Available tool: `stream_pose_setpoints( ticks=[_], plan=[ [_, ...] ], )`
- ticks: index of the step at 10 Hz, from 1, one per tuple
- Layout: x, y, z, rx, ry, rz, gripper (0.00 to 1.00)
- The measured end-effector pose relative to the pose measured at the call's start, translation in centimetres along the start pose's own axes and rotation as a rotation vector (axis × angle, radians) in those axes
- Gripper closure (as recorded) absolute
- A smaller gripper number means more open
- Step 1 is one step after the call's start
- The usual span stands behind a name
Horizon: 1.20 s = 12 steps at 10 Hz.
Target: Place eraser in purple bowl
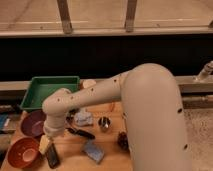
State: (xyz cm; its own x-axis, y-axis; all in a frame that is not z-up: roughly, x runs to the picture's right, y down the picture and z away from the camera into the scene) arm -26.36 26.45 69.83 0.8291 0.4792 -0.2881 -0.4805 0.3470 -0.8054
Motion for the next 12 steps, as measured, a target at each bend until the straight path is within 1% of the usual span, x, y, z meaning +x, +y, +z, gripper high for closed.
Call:
stream_pose_setpoints(
  ticks=[2,8,10,12],
  plan=[
    [0.0,0.4,0.8,0.018,0.022,0.011,0.30],
    [-0.1,0.4,1.1,0.018,0.027,0.022,0.30],
    [-0.1,0.4,2.2,0.002,0.046,0.040,0.30],
    [0.3,0.2,4.0,-0.014,0.070,0.069,0.30]
  ],
)
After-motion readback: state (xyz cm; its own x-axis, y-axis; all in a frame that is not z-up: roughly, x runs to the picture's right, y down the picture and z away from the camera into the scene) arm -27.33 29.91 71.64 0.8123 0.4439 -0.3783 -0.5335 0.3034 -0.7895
